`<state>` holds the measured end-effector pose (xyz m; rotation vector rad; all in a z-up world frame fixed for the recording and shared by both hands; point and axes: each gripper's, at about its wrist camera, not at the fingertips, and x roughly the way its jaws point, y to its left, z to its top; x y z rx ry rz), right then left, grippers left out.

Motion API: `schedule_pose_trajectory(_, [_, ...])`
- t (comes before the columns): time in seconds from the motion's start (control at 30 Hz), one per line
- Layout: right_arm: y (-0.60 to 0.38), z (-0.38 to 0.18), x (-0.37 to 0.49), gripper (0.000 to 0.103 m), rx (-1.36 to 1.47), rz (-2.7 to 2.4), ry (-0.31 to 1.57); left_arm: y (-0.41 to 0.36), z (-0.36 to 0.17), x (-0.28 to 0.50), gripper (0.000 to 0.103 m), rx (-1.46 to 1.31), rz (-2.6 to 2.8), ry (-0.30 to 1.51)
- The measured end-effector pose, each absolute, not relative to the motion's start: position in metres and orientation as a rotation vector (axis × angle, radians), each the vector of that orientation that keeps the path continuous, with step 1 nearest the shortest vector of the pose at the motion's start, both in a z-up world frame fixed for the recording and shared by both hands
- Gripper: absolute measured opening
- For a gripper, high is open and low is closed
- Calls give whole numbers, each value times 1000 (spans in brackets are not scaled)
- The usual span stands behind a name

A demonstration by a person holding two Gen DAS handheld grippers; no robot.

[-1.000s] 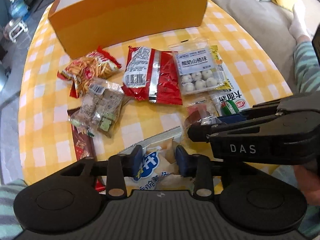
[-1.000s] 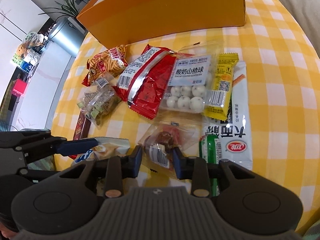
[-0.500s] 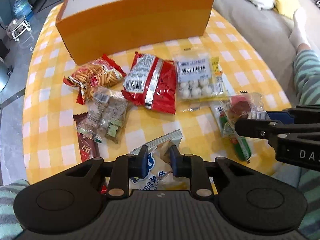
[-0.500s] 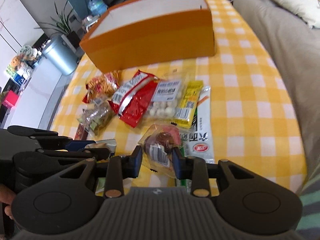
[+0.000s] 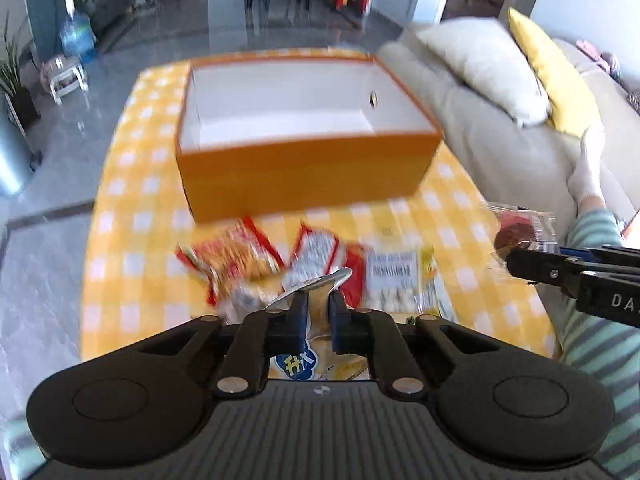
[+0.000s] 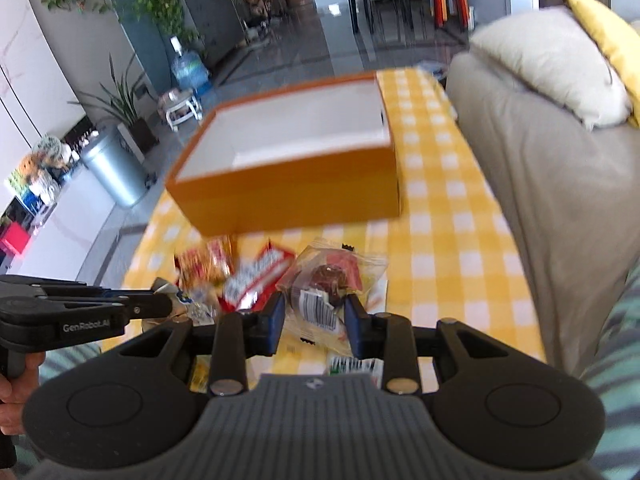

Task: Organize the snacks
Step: 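Lift both held bags and carry them over the orange box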

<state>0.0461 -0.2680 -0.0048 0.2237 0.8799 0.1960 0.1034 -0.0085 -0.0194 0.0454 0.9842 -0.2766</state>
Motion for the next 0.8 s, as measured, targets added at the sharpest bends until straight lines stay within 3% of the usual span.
schedule_pose_trajectory(0.5, [-251,44,121,29,197,352,769,4,53,154,11,29,-243,767])
schedule_pose_trajectory(0.8, [-225,30,193,29,172,384,817,-7,55,217,11,129,-240,743])
